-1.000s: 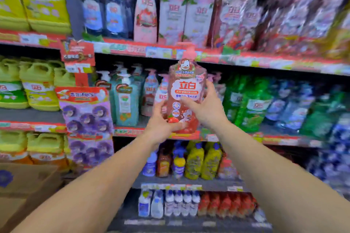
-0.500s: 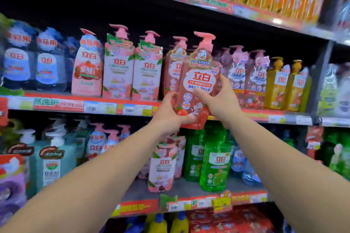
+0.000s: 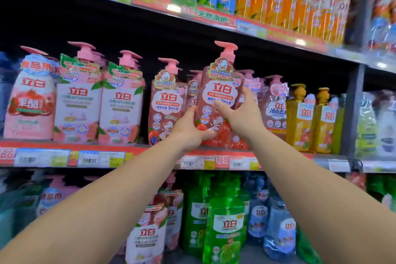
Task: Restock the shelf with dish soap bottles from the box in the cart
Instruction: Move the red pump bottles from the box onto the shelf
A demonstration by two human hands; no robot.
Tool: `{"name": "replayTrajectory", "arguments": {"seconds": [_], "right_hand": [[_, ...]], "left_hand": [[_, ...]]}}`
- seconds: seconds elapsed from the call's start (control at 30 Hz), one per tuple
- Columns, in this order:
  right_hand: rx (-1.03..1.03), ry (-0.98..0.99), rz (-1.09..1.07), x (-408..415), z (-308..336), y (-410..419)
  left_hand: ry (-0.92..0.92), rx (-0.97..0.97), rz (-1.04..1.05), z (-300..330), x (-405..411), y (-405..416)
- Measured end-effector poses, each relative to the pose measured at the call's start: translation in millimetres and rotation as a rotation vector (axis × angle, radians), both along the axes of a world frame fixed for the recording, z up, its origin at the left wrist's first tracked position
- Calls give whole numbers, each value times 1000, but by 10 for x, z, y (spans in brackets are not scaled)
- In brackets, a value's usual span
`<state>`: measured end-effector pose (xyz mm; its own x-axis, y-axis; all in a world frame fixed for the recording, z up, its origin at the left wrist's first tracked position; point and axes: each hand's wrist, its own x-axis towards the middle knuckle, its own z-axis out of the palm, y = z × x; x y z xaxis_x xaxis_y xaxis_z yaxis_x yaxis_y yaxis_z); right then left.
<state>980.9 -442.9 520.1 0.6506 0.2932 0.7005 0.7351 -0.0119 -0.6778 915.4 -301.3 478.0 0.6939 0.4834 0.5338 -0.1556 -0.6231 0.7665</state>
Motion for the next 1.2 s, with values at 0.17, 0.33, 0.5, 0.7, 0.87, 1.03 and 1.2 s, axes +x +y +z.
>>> {"name": "replayTrajectory", "arguments": {"seconds": [0.17,0.33,0.5,0.7,0.87,1.03,1.2], "right_hand": [[-15,-38,81,343,-20,172],[-4,-47,142,568,-148,351],[-16,-35,126,696,-283,452],[-102,-54,124,774,-305,544],[-196,-114,156,818,-422,501],[-237,-101,183,820,-528,491],[-204,-127,141,746,-571,576]], "left_hand": [[42,51,211,-28,237,-54],[25,158,402,-117,324,-89],[17,218,546,-191,400,-111],[-18,215,621,-213,372,-115],[-174,285,725,-205,60,76],[-101,277,824,-304,-162,356],[-132,287,715,-305,-180,422]]}}
